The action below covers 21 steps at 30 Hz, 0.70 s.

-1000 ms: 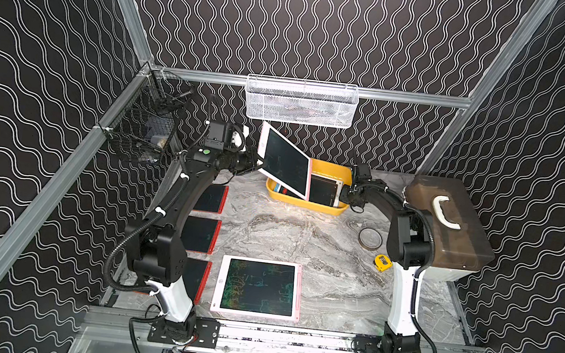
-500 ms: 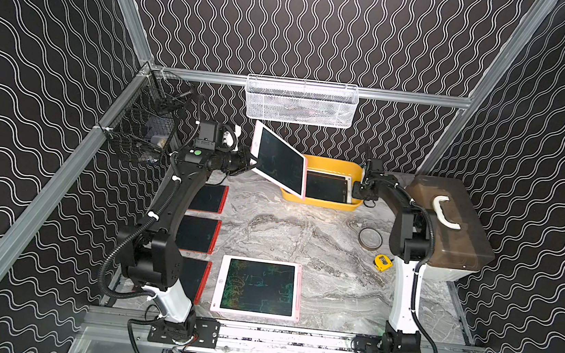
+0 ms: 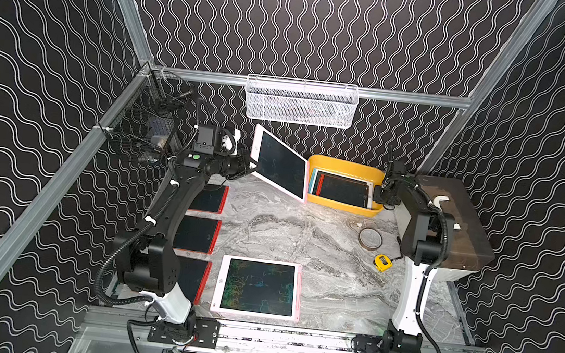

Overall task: Take out the writing tablet from the storage box
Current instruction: Move the storage box to the center of the board.

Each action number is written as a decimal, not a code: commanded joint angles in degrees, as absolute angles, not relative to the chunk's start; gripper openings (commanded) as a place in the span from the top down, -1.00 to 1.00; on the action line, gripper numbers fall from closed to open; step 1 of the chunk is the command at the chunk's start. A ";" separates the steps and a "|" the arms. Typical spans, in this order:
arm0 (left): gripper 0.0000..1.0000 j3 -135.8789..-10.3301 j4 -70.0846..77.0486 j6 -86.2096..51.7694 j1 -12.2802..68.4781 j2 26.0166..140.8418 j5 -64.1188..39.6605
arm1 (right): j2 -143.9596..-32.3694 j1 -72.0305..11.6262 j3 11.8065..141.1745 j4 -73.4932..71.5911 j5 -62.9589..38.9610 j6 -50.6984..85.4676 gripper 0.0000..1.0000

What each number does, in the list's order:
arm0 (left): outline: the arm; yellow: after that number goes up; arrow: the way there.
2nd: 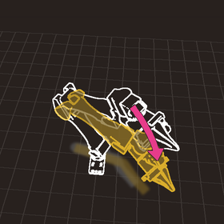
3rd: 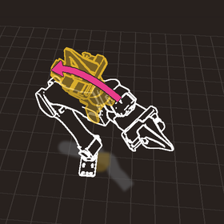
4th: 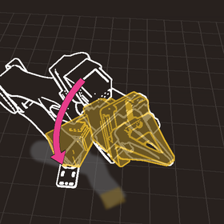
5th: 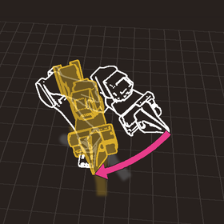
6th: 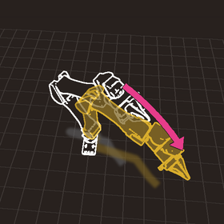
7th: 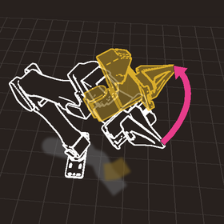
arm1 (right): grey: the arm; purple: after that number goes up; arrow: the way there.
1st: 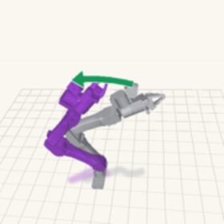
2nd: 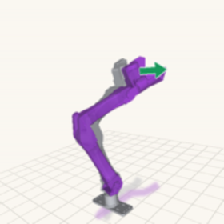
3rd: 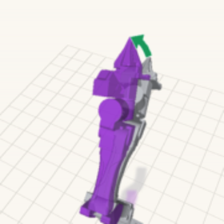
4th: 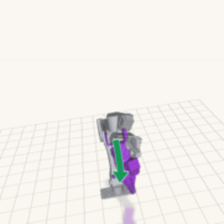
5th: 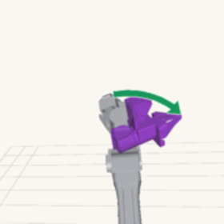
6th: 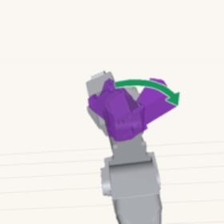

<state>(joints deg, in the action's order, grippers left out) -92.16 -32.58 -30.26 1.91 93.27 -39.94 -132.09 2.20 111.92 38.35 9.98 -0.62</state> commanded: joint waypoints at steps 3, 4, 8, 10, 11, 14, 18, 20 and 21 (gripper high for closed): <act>1.00 -90.08 -28.27 -31.79 1.87 90.26 -42.48 | -126.62 1.86 115.24 40.52 9.19 2.23 -0.11; 1.00 -89.46 -28.22 -31.98 1.89 89.65 -42.61 | -125.24 1.68 115.97 41.06 8.29 3.10 -0.14; 1.00 -87.00 -27.19 -33.08 1.85 87.21 -43.24 | -116.88 0.79 113.43 39.07 2.05 7.80 -0.30; 1.00 -85.61 -26.72 -33.66 1.85 85.66 -43.53 | -111.01 0.62 108.74 36.30 -3.24 12.61 -0.35; 1.00 -84.90 -26.48 -34.01 1.85 84.98 -43.70 | -108.75 0.58 106.02 34.73 -5.99 14.80 -0.38; 1.00 -81.23 -24.46 -36.33 1.85 82.33 -45.09 | -101.62 0.29 94.59 27.59 -16.60 23.25 -0.47; 1.00 -75.40 -22.34 -39.14 1.85 78.36 -46.78 | -93.88 -0.70 77.10 13.96 -30.71 34.70 -0.54; 1.00 -73.22 -21.34 -40.64 1.89 76.93 -48.25 | -91.02 -2.50 69.99 7.86 -36.39 37.46 -0.56; 1.00 -72.10 -20.73 -41.39 1.90 76.19 -48.88 | -89.61 -3.79 67.14 5.22 -38.72 38.31 -0.57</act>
